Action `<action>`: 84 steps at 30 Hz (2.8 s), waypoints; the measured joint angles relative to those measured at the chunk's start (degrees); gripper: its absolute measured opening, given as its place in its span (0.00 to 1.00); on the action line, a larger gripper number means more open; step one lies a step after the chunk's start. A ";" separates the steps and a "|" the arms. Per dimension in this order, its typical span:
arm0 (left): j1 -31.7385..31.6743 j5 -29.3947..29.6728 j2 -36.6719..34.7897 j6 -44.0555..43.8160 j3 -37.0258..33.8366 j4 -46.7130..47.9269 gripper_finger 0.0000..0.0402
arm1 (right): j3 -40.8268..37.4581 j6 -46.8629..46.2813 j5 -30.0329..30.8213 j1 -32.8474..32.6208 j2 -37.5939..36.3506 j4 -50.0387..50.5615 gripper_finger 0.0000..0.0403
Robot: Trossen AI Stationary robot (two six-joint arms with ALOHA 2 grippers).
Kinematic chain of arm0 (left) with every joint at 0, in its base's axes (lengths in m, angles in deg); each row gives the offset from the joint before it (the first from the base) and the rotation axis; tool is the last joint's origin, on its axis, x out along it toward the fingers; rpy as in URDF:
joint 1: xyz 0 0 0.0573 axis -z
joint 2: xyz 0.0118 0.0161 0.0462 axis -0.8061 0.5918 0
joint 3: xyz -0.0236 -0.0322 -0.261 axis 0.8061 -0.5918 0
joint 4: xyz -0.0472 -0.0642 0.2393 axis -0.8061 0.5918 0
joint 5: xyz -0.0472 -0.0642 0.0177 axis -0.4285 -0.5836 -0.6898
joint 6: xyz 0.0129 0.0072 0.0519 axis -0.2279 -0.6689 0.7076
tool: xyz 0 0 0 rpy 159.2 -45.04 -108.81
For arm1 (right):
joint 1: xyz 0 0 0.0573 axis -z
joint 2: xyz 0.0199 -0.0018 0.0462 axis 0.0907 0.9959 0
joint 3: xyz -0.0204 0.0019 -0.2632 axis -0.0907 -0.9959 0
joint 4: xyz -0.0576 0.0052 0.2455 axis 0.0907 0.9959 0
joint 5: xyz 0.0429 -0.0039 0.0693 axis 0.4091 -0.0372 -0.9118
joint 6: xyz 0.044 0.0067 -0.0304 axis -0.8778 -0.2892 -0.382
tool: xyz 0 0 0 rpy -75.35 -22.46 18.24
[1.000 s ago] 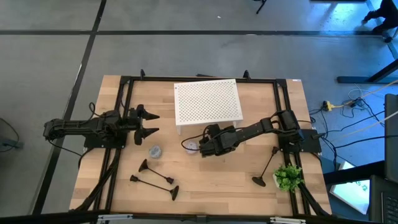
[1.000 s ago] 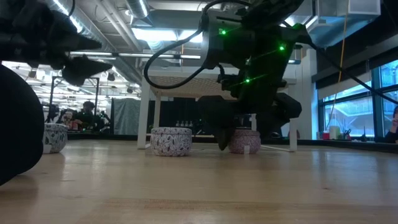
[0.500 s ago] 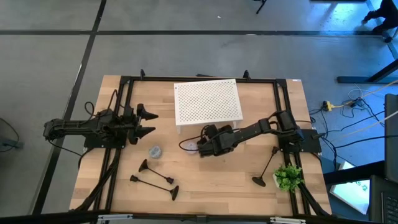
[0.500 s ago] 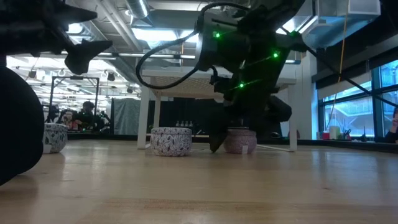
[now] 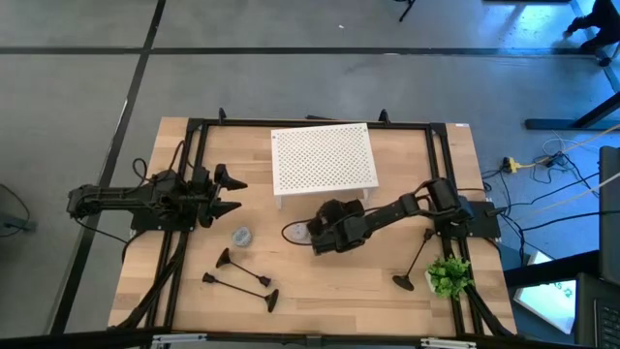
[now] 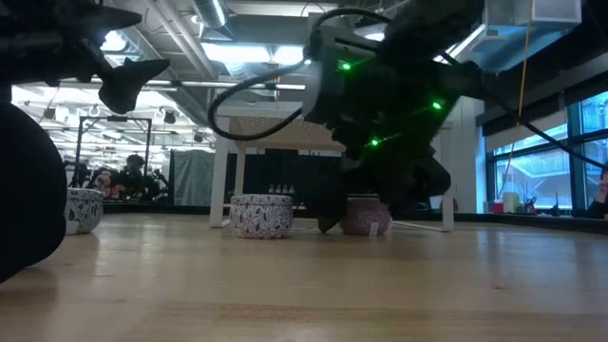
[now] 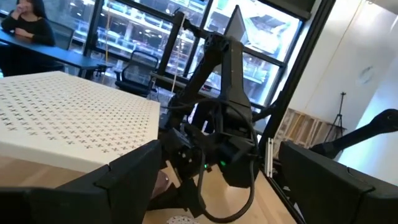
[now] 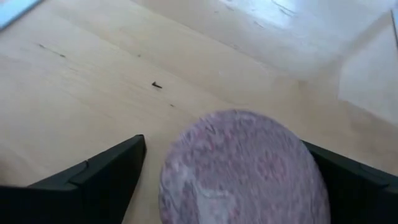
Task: Pick & Place candle stick holders
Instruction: Put the pink scented candle on the shelf
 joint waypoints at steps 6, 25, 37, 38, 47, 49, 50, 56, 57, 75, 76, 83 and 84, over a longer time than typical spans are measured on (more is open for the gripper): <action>0.00 -0.02 0.00 -0.18 0.00 0.04 0.80 | -3.03 -2.32 1.30 -1.03 -0.17 -2.88 0.97; 0.00 0.07 0.00 1.63 0.00 -0.28 0.80 | -3.31 1.86 1.54 -1.44 -0.11 -5.86 0.97; 0.00 3.90 0.32 1.30 0.00 -7.06 0.80 | -3.31 2.29 1.83 -1.46 -0.09 -5.97 0.97; 0.00 3.36 0.33 1.45 0.00 -6.37 0.80 | -3.31 2.29 1.88 -1.46 -0.09 -5.97 0.97; 0.00 3.56 0.33 2.41 0.00 -6.13 0.80 | -3.33 2.10 2.13 -1.46 -0.07 -6.17 0.97; 0.00 3.58 0.33 2.41 0.00 -6.14 0.80 | -3.33 1.98 2.13 -1.46 -0.07 -6.18 0.97; 0.00 3.58 0.33 2.41 0.00 -6.15 0.80 | -3.33 1.80 2.13 -1.46 -0.07 -6.19 0.97; 0.00 3.61 0.33 2.04 0.00 -6.17 0.80 | -3.68 -0.99 1.84 -1.48 -0.02 -5.75 0.91; 0.00 3.61 0.33 2.02 0.00 -6.17 0.80 | -3.87 -1.11 1.73 -1.48 -0.02 -6.06 0.89; 0.00 3.63 0.33 1.98 0.00 -5.81 0.80 | -3.45 0.05 -1.54 -2.79 -0.54 -5.44 0.73; 0.00 3.65 0.33 1.98 0.00 -5.80 0.80 | -3.30 0.28 -2.08 -3.16 -1.00 -4.71 0.73; 0.00 3.61 0.33 1.74 0.00 -5.73 0.80 | -2.24 0.85 -9.94 -5.87 -4.69 0.96 0.73; 0.00 3.58 0.33 1.74 0.00 -5.73 0.80 | -2.20 1.27 -11.38 -6.26 -5.31 1.22 0.73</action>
